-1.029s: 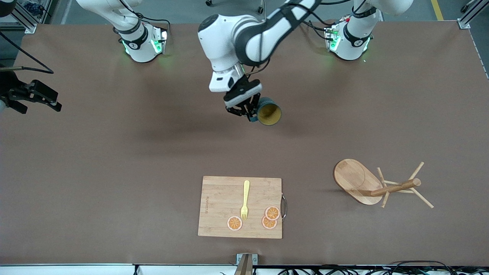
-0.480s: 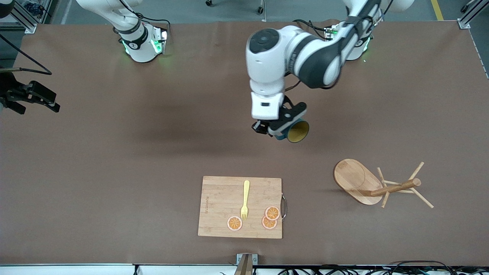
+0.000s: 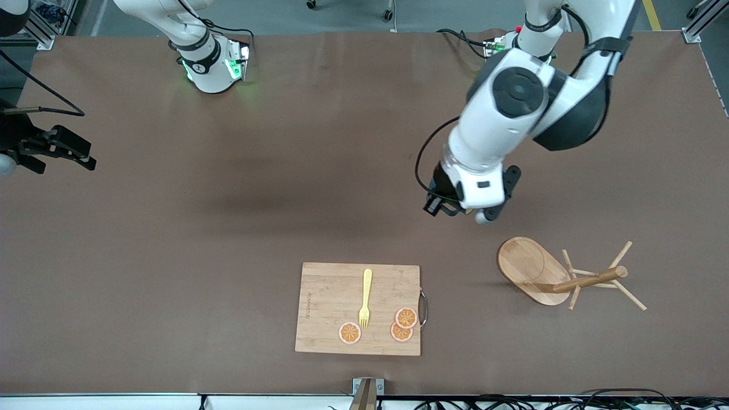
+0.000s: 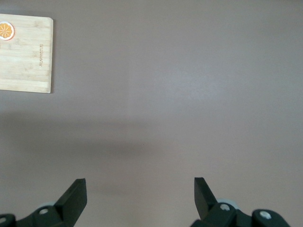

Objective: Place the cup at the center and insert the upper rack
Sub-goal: 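Carry the mug with the left gripper to the wooden mug tree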

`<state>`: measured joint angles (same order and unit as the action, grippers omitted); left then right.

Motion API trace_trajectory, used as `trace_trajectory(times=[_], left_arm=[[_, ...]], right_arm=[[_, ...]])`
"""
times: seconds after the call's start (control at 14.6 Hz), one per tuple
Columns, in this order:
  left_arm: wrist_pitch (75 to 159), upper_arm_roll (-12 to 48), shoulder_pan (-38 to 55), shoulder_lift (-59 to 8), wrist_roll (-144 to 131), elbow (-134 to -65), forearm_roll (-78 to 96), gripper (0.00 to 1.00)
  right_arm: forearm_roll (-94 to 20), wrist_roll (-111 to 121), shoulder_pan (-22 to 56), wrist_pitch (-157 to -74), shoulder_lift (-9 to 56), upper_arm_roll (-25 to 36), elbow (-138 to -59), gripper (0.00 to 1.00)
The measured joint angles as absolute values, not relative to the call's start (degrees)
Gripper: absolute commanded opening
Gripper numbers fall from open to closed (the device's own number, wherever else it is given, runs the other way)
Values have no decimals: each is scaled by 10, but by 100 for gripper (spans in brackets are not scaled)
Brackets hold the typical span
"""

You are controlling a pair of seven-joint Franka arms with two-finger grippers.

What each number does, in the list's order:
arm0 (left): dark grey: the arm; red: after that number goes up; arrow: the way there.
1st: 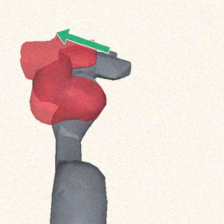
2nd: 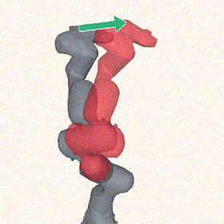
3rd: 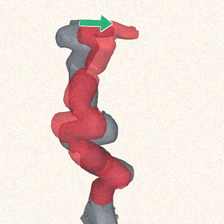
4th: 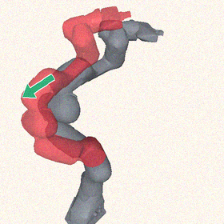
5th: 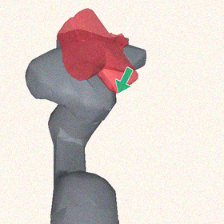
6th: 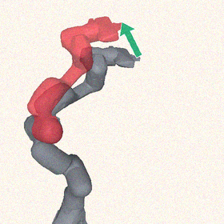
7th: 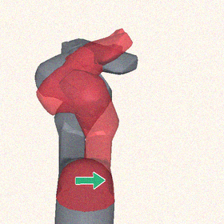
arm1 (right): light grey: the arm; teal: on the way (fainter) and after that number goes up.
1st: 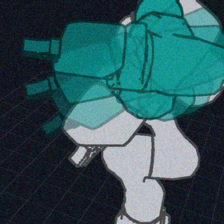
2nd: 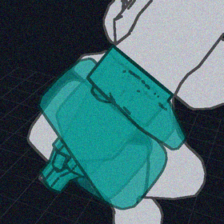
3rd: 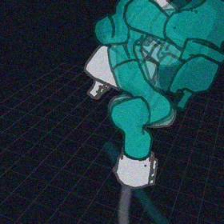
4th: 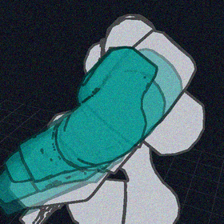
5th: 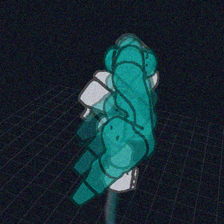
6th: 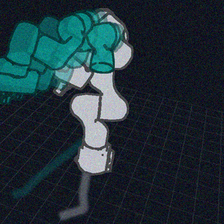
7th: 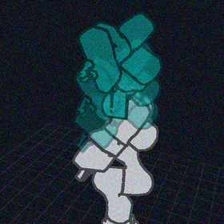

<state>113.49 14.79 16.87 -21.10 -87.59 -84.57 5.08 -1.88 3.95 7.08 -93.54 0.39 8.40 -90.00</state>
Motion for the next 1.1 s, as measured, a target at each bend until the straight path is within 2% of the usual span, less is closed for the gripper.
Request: trace_trajectory(times=[0.62,0.89,1.1], left_arm=[[1171,147,18,-214,-831,-875,246,1],[1215,146,-19,-231,-783,-878,306,1],[1225,146,-40,-241,-738,-878,338,1]], right_arm=[[-19,39,63,-936,4,89,-898,100],[-19,39,61,-936,4,86,-897,100],[-19,38,37,-936,4,61,-893,100]])
